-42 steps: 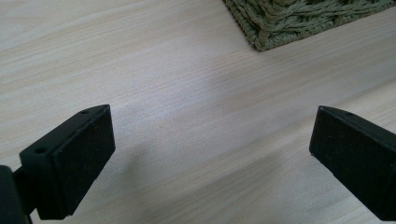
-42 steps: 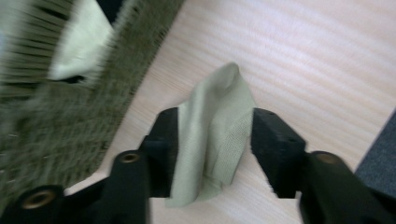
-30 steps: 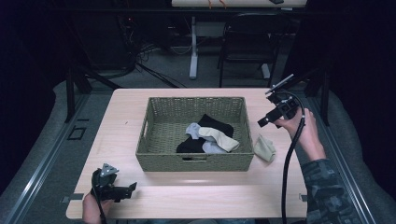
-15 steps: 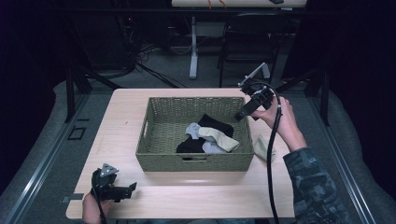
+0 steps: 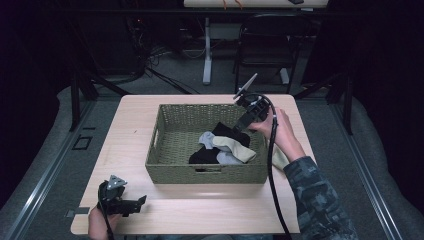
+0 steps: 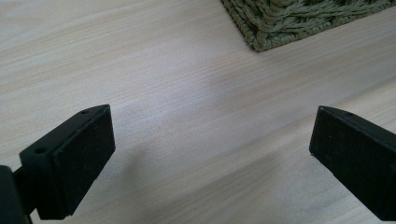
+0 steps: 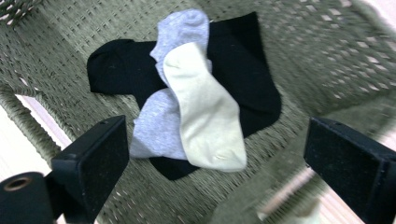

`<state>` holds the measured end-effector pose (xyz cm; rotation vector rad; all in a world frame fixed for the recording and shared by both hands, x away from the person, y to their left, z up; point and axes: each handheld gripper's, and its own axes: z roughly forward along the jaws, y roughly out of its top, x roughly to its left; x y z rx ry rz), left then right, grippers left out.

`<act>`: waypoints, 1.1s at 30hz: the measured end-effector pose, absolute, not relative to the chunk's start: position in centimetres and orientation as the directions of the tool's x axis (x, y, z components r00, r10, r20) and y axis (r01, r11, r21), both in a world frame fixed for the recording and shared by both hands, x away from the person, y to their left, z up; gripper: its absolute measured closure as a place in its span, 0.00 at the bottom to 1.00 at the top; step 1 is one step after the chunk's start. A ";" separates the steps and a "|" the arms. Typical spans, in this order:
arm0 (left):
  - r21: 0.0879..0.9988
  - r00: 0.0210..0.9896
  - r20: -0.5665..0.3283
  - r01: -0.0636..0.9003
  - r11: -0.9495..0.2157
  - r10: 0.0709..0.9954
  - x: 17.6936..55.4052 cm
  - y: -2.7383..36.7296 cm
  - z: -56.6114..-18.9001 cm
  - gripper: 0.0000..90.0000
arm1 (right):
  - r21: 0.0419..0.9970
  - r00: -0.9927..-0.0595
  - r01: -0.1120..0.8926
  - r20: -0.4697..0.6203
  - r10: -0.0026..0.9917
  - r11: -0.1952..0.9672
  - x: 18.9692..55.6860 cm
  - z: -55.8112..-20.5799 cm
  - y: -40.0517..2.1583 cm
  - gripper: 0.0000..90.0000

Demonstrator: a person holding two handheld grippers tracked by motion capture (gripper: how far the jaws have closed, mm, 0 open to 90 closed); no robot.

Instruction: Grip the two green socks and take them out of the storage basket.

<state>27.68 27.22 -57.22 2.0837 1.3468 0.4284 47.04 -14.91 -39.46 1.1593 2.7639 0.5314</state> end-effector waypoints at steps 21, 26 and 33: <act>0.655 0.438 -0.069 0.698 -0.290 0.896 27.7 27.3 -57.2 0.00 | 0.207 -0.694 0.713 0.074 0.716 0.670 48.1 -48.2 -12.1 0.34; 0.653 0.437 -0.069 0.699 -0.291 0.897 27.7 27.3 -57.2 0.00 | 0.172 -0.696 0.714 0.062 0.716 0.679 48.5 -49.1 -11.7 0.41; 0.654 0.438 -0.065 0.697 -0.293 0.896 27.6 27.3 -57.2 0.00 | 0.132 -0.695 0.716 0.033 0.719 0.686 48.7 -50.3 -11.0 0.60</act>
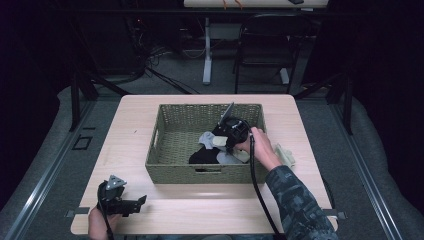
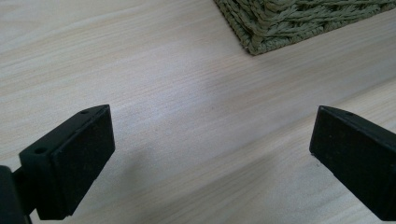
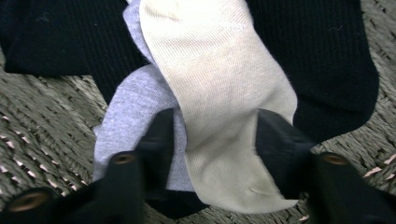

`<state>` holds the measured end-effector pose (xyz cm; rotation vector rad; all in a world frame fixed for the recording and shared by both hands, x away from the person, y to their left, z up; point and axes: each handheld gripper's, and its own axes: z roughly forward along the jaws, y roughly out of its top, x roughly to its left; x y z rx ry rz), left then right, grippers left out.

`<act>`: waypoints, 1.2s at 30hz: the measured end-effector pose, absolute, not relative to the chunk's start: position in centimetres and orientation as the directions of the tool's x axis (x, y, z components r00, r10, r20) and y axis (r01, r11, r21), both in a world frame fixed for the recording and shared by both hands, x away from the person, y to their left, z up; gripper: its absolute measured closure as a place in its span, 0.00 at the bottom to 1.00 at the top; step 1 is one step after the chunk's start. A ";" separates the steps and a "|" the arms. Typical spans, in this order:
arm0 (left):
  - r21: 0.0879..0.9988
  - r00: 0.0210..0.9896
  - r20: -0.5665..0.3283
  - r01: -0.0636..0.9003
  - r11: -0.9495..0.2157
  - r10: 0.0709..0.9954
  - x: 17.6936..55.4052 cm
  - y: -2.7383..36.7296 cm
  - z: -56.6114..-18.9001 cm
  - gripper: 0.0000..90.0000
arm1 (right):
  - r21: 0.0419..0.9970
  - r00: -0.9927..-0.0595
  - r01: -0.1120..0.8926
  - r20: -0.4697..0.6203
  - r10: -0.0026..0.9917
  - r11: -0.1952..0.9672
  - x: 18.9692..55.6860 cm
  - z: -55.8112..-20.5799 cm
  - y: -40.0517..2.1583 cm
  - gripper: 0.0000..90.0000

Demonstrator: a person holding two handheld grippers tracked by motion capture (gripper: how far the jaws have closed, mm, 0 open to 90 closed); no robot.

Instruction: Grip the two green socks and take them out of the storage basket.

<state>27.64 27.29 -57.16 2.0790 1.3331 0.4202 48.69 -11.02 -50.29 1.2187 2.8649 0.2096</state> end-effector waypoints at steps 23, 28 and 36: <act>0.649 0.443 -0.064 0.699 -0.300 0.894 27.7 27.2 -57.2 0.00 | 0.203 -0.689 0.713 0.025 0.725 0.671 47.9 -45.2 -13.4 0.98; 0.648 0.441 -0.064 0.700 -0.299 0.895 27.7 27.2 -57.2 0.00 | 0.233 -0.690 0.709 0.032 0.723 0.666 47.5 -43.0 -13.9 0.98; 0.646 0.442 -0.063 0.701 -0.300 0.895 27.7 27.2 -57.2 0.00 | 0.248 -0.693 0.705 0.040 0.720 0.665 47.3 -40.6 -14.4 0.98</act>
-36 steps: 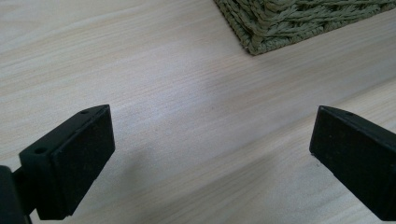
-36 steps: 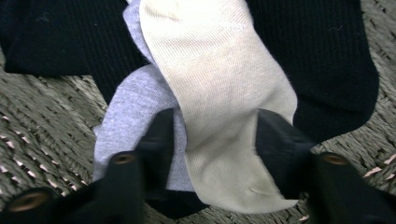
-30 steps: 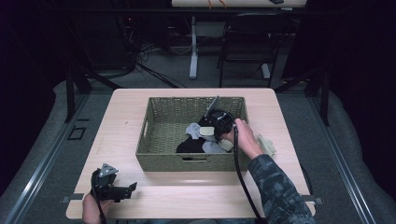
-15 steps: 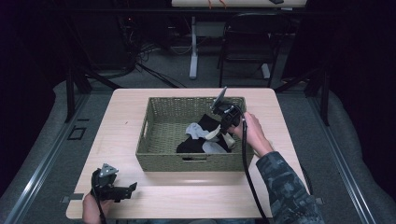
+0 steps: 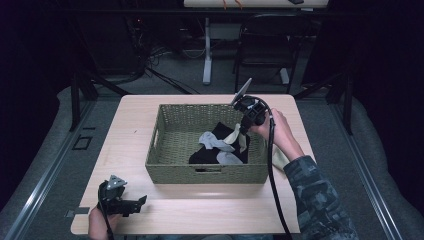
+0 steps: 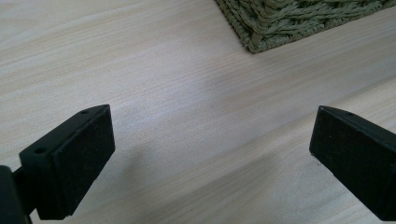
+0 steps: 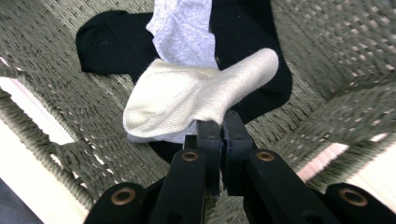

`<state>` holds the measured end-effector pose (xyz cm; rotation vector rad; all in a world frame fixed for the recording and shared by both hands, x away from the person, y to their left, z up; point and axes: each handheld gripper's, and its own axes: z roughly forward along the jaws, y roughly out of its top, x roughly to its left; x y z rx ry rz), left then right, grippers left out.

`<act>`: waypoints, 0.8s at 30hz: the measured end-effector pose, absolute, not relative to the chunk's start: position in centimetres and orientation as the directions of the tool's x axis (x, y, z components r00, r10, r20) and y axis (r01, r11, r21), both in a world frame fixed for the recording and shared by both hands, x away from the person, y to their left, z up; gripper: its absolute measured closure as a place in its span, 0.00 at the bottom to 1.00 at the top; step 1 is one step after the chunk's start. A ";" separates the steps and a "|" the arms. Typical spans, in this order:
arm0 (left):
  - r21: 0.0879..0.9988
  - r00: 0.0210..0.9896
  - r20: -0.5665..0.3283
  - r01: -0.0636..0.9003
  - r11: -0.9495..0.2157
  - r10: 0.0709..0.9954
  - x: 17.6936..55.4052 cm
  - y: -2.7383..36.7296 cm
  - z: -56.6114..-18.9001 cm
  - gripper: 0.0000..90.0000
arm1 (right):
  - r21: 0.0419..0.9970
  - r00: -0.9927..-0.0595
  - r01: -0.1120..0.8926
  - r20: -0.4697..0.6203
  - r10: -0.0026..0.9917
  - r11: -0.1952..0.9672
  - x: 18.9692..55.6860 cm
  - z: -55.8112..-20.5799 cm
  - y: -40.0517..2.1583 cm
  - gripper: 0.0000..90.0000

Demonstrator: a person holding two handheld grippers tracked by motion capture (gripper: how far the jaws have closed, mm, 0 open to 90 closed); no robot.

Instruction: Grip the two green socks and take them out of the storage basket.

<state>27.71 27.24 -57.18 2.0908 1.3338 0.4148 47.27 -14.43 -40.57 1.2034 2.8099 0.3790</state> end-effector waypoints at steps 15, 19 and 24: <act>0.646 0.441 -0.062 0.702 -0.301 0.895 27.7 27.2 -57.2 0.00 | 0.256 -0.702 0.692 0.021 0.712 0.675 47.2 -36.8 -14.6 0.98; 0.645 0.441 -0.062 0.702 -0.301 0.896 27.7 27.2 -57.2 0.00 | 0.262 -0.696 0.696 0.018 0.717 0.669 47.2 -36.1 -14.6 0.98; 0.645 0.440 -0.061 0.703 -0.301 0.896 27.7 27.2 -57.2 0.00 | 0.277 -0.702 0.686 0.011 0.712 0.673 47.1 -34.7 -14.7 0.98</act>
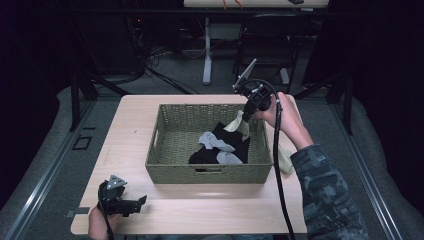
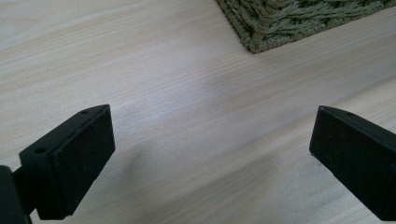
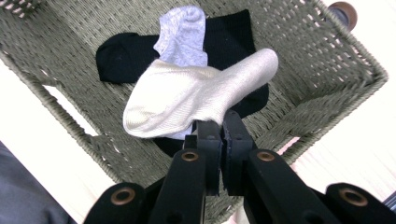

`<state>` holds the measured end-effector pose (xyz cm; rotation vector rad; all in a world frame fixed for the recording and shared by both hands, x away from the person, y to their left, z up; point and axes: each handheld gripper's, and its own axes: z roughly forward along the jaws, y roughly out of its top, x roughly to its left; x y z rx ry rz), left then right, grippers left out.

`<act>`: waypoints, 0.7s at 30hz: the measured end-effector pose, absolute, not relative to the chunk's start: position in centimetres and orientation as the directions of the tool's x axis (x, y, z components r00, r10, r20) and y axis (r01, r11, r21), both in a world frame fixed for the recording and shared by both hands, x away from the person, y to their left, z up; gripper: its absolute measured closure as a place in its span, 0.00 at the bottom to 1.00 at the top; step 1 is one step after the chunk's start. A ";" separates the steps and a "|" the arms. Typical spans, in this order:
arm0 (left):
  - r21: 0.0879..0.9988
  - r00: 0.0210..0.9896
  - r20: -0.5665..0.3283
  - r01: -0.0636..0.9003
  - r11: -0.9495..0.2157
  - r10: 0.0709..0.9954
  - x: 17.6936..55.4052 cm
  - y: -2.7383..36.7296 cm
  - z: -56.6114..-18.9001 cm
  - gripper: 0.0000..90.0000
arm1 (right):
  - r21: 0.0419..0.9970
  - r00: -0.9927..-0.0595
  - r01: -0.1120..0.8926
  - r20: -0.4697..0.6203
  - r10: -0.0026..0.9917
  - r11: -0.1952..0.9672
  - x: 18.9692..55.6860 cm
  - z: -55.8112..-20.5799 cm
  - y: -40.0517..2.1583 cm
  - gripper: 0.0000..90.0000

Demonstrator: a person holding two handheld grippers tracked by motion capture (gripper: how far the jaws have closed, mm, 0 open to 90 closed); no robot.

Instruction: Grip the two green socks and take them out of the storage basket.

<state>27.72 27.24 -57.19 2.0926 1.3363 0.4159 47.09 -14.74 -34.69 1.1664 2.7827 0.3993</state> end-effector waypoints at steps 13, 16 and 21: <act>0.646 0.439 -0.062 0.702 -0.300 0.896 27.7 27.2 -57.2 0.00 | 0.304 -0.683 0.696 0.001 0.731 0.650 46.8 -32.3 -15.8 0.98; 0.647 0.437 -0.062 0.702 -0.297 0.897 27.7 27.2 -57.2 0.00 | 0.305 -0.680 0.696 -0.010 0.733 0.650 46.6 -31.8 -16.5 0.98; 0.645 0.439 -0.064 0.703 -0.299 0.896 27.7 27.3 -57.2 0.00 | 0.321 -0.659 0.709 -0.016 0.752 0.628 45.7 -31.1 -18.4 0.98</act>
